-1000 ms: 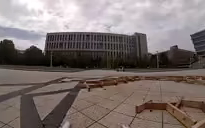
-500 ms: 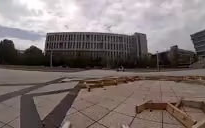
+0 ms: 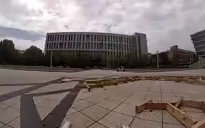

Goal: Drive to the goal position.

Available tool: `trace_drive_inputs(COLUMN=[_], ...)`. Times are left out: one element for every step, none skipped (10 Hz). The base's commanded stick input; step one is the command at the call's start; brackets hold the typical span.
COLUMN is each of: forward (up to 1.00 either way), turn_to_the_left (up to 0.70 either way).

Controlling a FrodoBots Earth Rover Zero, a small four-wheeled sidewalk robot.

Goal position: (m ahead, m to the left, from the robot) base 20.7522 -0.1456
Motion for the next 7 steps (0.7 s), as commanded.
trace_drive_inputs(forward=[0.06,0.06,0.06,0.06,0.06,0.06,0.06], turn_to_the_left=[0.01,0.01,0.01,0.0,0.0,0.0,0.0])
